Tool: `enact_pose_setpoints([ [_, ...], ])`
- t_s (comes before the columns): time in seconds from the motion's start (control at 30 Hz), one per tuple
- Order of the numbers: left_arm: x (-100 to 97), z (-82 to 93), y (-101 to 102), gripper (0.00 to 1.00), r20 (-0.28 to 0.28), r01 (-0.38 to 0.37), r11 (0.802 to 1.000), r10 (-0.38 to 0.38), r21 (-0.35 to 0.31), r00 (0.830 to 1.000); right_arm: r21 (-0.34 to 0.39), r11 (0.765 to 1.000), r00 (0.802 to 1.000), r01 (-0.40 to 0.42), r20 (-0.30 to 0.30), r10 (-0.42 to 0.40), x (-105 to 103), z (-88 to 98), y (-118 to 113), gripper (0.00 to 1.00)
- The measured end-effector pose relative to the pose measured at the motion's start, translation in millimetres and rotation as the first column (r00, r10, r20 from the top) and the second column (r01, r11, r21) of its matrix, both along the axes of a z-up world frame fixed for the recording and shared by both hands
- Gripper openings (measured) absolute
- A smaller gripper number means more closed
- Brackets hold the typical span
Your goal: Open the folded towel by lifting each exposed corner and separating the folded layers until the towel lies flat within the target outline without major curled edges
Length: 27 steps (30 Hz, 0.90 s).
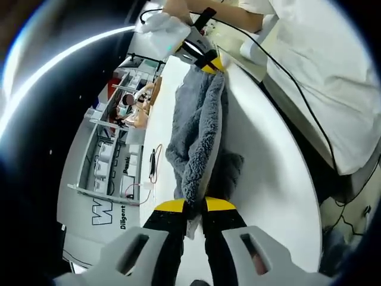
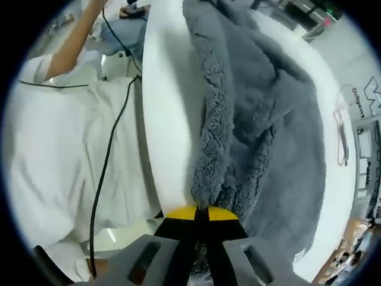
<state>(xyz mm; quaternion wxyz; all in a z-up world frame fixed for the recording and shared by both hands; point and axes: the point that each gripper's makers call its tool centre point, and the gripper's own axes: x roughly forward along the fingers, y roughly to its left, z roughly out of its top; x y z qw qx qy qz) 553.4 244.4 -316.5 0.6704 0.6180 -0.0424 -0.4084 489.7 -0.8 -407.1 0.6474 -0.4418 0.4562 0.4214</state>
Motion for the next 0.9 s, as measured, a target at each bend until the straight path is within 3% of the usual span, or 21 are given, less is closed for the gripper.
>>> enact_pose_setpoints([
  [0.07,1.4,-1.0,0.7,0.09,0.0,-0.003,1.0,0.003,0.001,1.0,-0.032,0.999,0.999,-0.042,-0.02,0.041,-0.1,-0.4,0.1,0.0],
  [0.1,1.9,-1.7,1.1,0.09,0.0,-0.005,1.0,0.005,0.003,1.0,-0.033,0.999,0.999,0.023,-0.039,-0.024,-0.6,-0.6,-0.8,0.0],
  [0.17,1.7,-1.9,0.9,0.09,-0.001,-0.005,1.0,0.005,0.003,1.0,-0.033,0.998,0.998,0.048,-0.043,-0.049,0.9,-0.6,-0.6,0.0],
  [0.27,0.4,-1.7,0.1,0.09,0.001,-0.004,1.0,0.004,0.004,1.0,-0.052,0.998,0.999,0.024,-0.022,-0.025,-1.2,-1.1,-0.5,0.0],
  [0.33,-0.1,-1.9,0.0,0.09,-0.002,-0.005,1.0,0.005,0.003,1.0,-0.085,0.996,1.0,-0.001,0.001,0.001,-1.6,-1.5,-0.1,0.0],
  [0.4,-0.1,-2.5,0.1,0.09,-0.002,-0.008,1.0,0.008,0.007,1.0,-0.073,0.997,1.0,-0.023,-0.01,0.022,1.4,-0.3,-1.7,0.0],
  [0.47,-0.1,-3.5,-0.2,0.09,-0.007,-0.007,1.0,0.007,0.006,1.0,-0.055,0.989,0.99,-0.139,-0.042,0.136,1.2,-0.6,0.2,0.0],
  [0.5,-0.1,-3.7,-0.3,0.09,-0.006,-0.006,1.0,0.006,0.008,1.0,-0.042,0.994,0.994,-0.104,-0.041,0.102,2.1,0.4,-1.7,0.0],
  [0.57,0.3,-3.7,-0.2,0.09,-0.007,-0.006,1.0,0.006,0.006,1.0,-0.041,0.99,0.989,-0.135,-0.057,0.133,1.8,0.0,-0.6,0.0],
  [0.77,0.8,-3.4,0.3,0.1,-0.003,-0.009,1.0,0.009,0.012,1.0,-0.037,0.984,0.985,-0.172,-0.001,0.172,2.1,1.2,-0.8,0.0],
  [0.83,0.8,-3.5,0.2,0.1,-0.004,-0.008,1.0,0.008,0.014,1.0,-0.036,0.957,0.958,-0.287,-0.008,0.287,2.8,1.3,1.6,0.0],
  [0.9,1.4,-4.0,0.5,0.1,-0.008,-0.009,1.0,0.009,0.014,1.0,-0.041,0.965,0.966,-0.259,-0.007,0.259,4.2,1.7,0.9,0.0],
])
